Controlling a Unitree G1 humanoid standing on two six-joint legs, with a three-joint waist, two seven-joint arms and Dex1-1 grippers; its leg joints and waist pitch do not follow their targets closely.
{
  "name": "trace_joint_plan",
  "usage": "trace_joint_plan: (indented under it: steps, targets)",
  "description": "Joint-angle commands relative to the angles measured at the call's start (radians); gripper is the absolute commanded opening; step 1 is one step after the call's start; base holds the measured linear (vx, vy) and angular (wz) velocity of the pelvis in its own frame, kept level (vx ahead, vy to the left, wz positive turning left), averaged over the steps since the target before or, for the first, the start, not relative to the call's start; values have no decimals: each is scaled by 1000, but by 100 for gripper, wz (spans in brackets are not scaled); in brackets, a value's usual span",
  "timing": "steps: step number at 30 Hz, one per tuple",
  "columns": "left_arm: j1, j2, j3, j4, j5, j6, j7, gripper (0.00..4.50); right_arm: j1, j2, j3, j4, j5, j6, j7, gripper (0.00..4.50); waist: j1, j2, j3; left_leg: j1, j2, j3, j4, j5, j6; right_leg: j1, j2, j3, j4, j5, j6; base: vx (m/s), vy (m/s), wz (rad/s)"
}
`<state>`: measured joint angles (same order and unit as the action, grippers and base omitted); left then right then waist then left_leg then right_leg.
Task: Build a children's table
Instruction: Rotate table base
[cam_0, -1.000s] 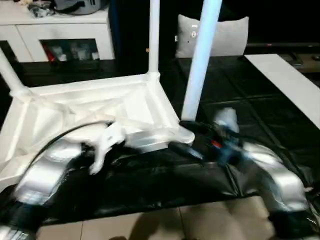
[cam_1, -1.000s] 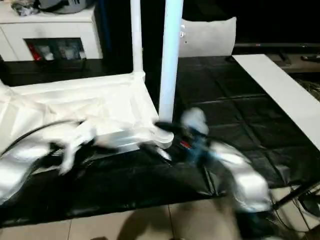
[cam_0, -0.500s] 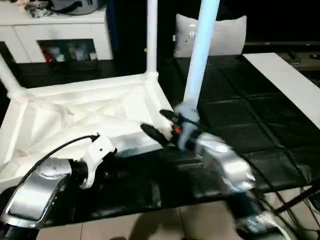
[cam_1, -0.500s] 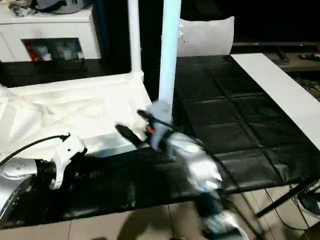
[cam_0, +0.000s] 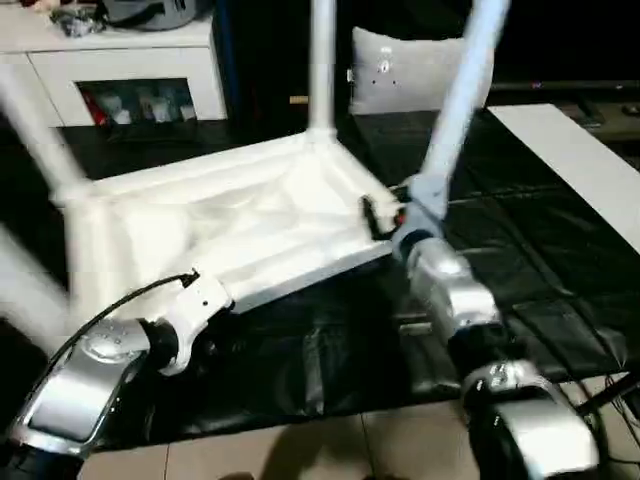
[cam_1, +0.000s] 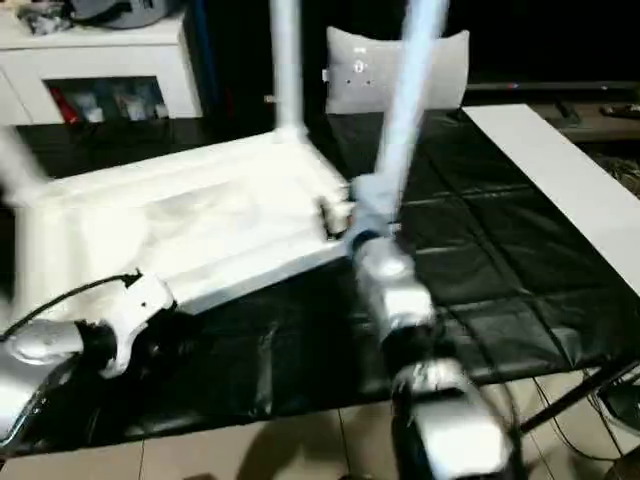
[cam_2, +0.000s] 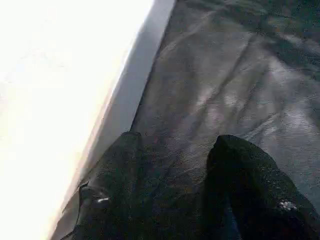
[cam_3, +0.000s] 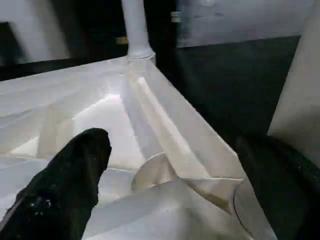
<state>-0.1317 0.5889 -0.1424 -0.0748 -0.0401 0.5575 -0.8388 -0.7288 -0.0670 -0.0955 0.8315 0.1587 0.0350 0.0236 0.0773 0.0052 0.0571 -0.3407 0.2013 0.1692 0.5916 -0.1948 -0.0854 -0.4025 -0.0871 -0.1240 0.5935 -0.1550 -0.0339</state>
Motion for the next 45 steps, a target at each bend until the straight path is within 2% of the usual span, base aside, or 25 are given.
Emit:
trace_joint_plan:
  steps: [1, 6, 7, 9, 10, 12, 14, 15, 18, 20, 21, 23, 25, 26, 28, 29, 30, 33, 34, 35, 36, 38, 39, 42, 45]
  targets:
    - [-14, 4, 20, 28, 23, -15, 28, 268, -21, -53, -74, 20, 2, -32, -50, 450, -10, 19, -62, 12, 19, -5, -74, -325, -19, 40, -54, 60, -79, -383, -114, 0, 0, 0]
    - [-32, -14, 20, 70, 33, -74, 62, 268, -46, -132, -106, 96, -3, -81, -54, 450, -1, 14, -65, 7, 18, -3, -71, -300, -12, 42, -53, 58, -76, -369, -111, 0, 0, 0]
    - [-34, -31, 22, 81, 32, -94, 83, 268, -53, -154, -107, 119, 2, -96, -47, 450, -1, 9, -68, 0, 18, -4, -71, -276, -8, 48, -54, 58, -71, -346, -113, 0, 0, 0]
    - [-35, -55, 28, 87, 26, -106, 108, 268, -54, -175, -105, 128, 0, -109, -35, 450, -2, 9, -69, 0, 17, -2, -68, -261, -2, 48, -54, 57, -70, -335, -119, 0, 0, 0]
    - [-35, -83, 35, 95, 20, -116, 141, 268, -55, -193, -107, 140, -2, -124, -18, 450, -2, 5, -70, -3, 17, 0, -66, -249, 4, 49, -53, 57, -70, -321, -123, 0, 0, 0]
    - [-33, -105, 42, 102, 15, -129, 168, 268, -55, -202, -114, 146, -7, -138, -1, 450, -1, 6, -73, -8, 17, 0, -64, -226, 14, 50, -54, 56, -67, -308, -127, 0, 0, 0]
    - [-27, -126, 52, 104, 6, -137, 186, 268, -48, -208, -116, 135, -5, -142, 24, 450, -2, 4, -72, -11, 17, 1, -62, -223, 21, 51, -53, 55, -69, -313, -126, 0, 0, 0]
    - [-14, -152, 71, 104, -16, -163, 199, 268, -21, -201, -116, 90, 34, -129, 126, 450, -4, -1, -71, -14, 15, 3, -61, -226, 34, 53, -53, 54, -71, -330, -126, 0, 0, 0]
    - [14, -188, 97, 98, -36, -236, 231, 268, 49, -193, -79, -24, 91, -93, 333, 450, -12, -4, -68, -19, 18, 0, -61, -233, 60, 54, -54, 52, -81, -374, -102, 0, 0, 0]
    - [45, -219, 124, 67, -70, -231, 243, 299, 96, -198, -36, -82, 76, -117, 374, 450, -13, -4, -69, -20, 21, -1, -62, -220, 63, 53, -55, 52, -81, -378, -104, 0, 0, 0]
    - [69, -256, 154, 51, -98, -278, 267, 307, 137, -182, -48, -156, 155, -49, 436, 450, -15, -5, -66, -18, 22, 1, -61, -222, 67, 52, -55, 53, -86, -392, -109, 0, 0, 0]
    - [84, -284, 178, 43, -112, -293, 299, 318, 165, -177, -39, -203, 182, -28, 470, 450, -15, -3, -65, -13, 23, 0, -63, -241, 71, 46, -52, 51, -90, -423, -106, 0, 0, 0]
    - [150, -299, 186, 5, -100, -361, 330, 346, 251, -173, 10, -333, 221, 18, 558, 450, -15, 0, -60, -15, 24, -3, -66, -273, 67, 46, -52, 48, -101, -479, -74, 0, 0, 0]
    - [150, -299, 186, 5, -100, -361, 330, 346, 251, -173, 10, -333, 221, 18, 558, 450, -15, 0, -60, -15, 24, -3, -66, -273, 67, 46, -52, 48, -101, -479, -74, 0, 0, 0]
    - [190, -322, 208, 4, -115, -436, 337, 358, 302, -174, 40, -403, 239, 47, 605, 450, -17, -2, -55, -13, 21, -2, -67, -303, 64, 40, -50, 45, -117, -546, -36, 0, 0, 0]
    - [210, -339, 224, 11, -124, -483, 346, 372, 331, -176, 56, -443, 246, 65, 636, 450, -17, -1, -56, -10, 21, -4, -67, -309, 61, 38, -51, 43, -118, -562, -32, 0, 0, 0]
    - [223, -351, 234, 18, -127, -527, 355, 391, 350, -176, 65, -467, 247, 74, 651, 450, -16, 4, -56, -8, 23, -5, -69, -316, 58, 39, -51, 43, -125, -566, -22, 0, 0, 0]
    - [270, -382, 252, 55, -133, -658, 353, 405, 404, -184, 104, -539, 224, 77, 681, 450, -17, 5, -57, -10, 27, -10, -75, -326, 55, 41, -48, 43, -123, -515, -29, 0, 0, 0]
    - [270, -382, 252, 55, -133, -658, 353, 419, 404, -184, 104, -539, 224, 77, 681, 450, -19, 3, -55, -9, 26, -10, -76, -339, 54, 40, -47, 44, -124, -524, -23, 0, 0, 0]
    - [289, -400, 264, 69, -139, -693, 369, 431, 423, -196, 124, -576, 236, 119, 704, 450, -18, 7, -55, -7, 25, -12, -76, -340, 53, 41, -47, 44, -124, -526, -22, 0, 0, 0]
    - [296, -413, 274, 73, -145, -703, 384, 431, 431, -202, 133, -594, 244, 138, 716, 450, -20, 4, -54, -9, 27, -12, -77, -350, 52, 43, -47, 43, -124, -531, -18, 0, 0, 0]
    - [306, -447, 314, 91, -160, -732, 437, 442, 454, -225, 164, -646, 275, 199, 769, 450, -19, 3, -53, -7, 25, -9, -75, -356, 53, 41, -47, 44, -130, -548, -12, 0, 0, 0]
    - [304, -463, 348, 122, -160, -786, 471, 446, 478, -252, 194, -697, 290, 245, 820, 450, -18, 1, -51, -7, 21, -9, -72, -357, 57, 41, -46, 41, -135, -568, 2, 0, 0, 0]
    - [294, -464, 371, 157, -164, -815, 482, 446, 492, -268, 210, -722, 287, 262, 851, 450, -17, -4, -49, -8, 14, -9, -66, -348, 58, 38, -46, 33, -146, -631, 49, 0, 0, 0]
    - [269, -450, 383, 209, -169, -844, 484, 446, 496, -282, 223, -734, 282, 277, 869, 450, -18, -1, -51, 0, 16, -12, -65, -358, 53, 34, -45, 28, -151, -634, 55, 0, 0, 0]
